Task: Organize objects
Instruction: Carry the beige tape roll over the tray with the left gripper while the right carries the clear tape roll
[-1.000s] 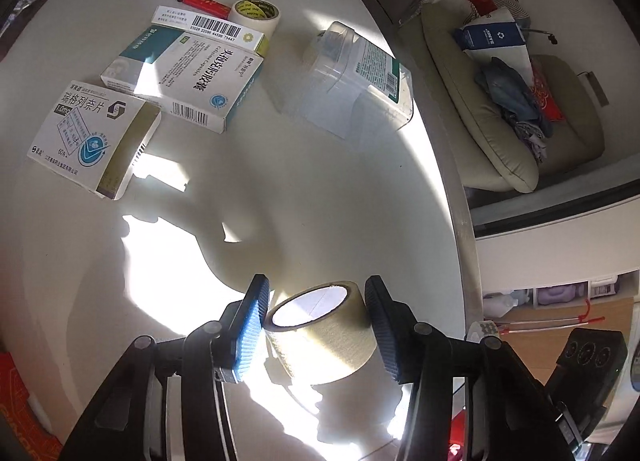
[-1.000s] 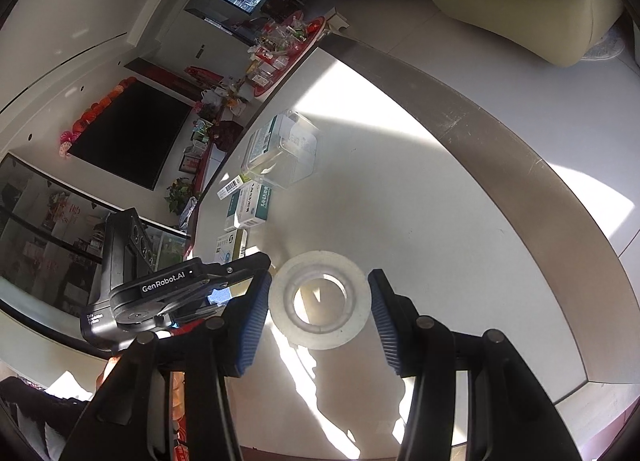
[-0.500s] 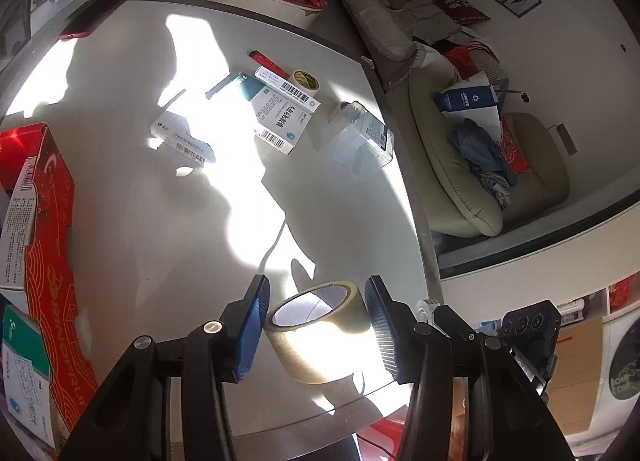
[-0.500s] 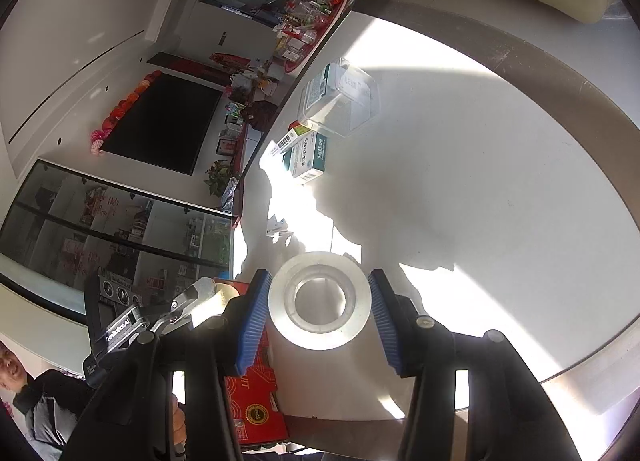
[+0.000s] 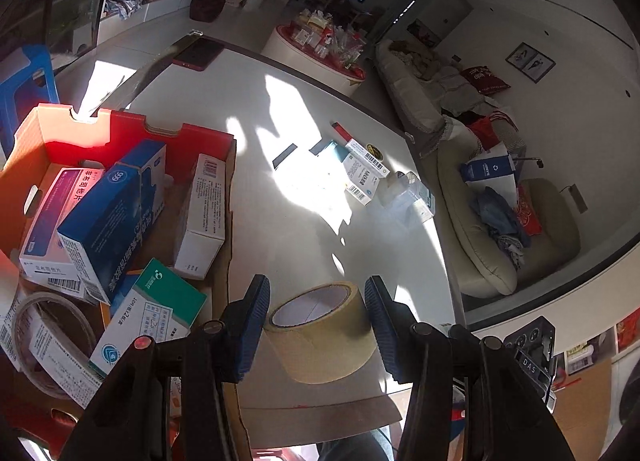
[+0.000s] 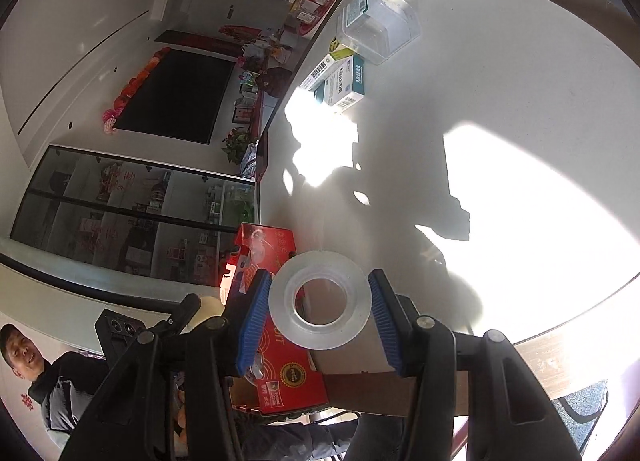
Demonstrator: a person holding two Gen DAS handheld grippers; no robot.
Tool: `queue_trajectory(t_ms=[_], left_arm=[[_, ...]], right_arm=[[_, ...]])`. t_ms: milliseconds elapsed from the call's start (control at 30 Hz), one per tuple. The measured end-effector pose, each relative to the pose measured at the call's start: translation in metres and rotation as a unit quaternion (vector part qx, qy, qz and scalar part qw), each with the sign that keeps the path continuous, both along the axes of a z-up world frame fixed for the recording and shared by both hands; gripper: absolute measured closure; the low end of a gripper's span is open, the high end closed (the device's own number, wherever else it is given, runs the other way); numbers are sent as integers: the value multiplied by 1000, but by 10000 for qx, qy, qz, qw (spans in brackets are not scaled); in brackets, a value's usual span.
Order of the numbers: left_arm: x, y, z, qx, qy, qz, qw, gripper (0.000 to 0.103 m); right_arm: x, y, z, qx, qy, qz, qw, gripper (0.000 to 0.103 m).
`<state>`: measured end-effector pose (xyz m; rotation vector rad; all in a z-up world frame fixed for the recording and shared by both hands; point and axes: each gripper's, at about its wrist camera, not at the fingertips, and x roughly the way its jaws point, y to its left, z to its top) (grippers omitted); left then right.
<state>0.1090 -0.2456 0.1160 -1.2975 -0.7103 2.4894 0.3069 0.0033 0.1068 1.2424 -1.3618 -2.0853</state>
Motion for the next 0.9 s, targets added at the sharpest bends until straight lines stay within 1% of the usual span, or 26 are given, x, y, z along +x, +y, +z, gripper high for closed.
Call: queue_trajectory(t_ms=[167,367,900], left_arm=[[16,-32,-1,43,97,331,9994,50],[25,-55,-3,83,142,575,9982,50],[35,-74,2,-79,221,799,9965,50]], right_arm=[[3,-10,0,25,-73,68,9999,53],[2,-16,-3,-141,-150,87,9998,53],[-1,-20,-1,-153,-162,134,9997,53]])
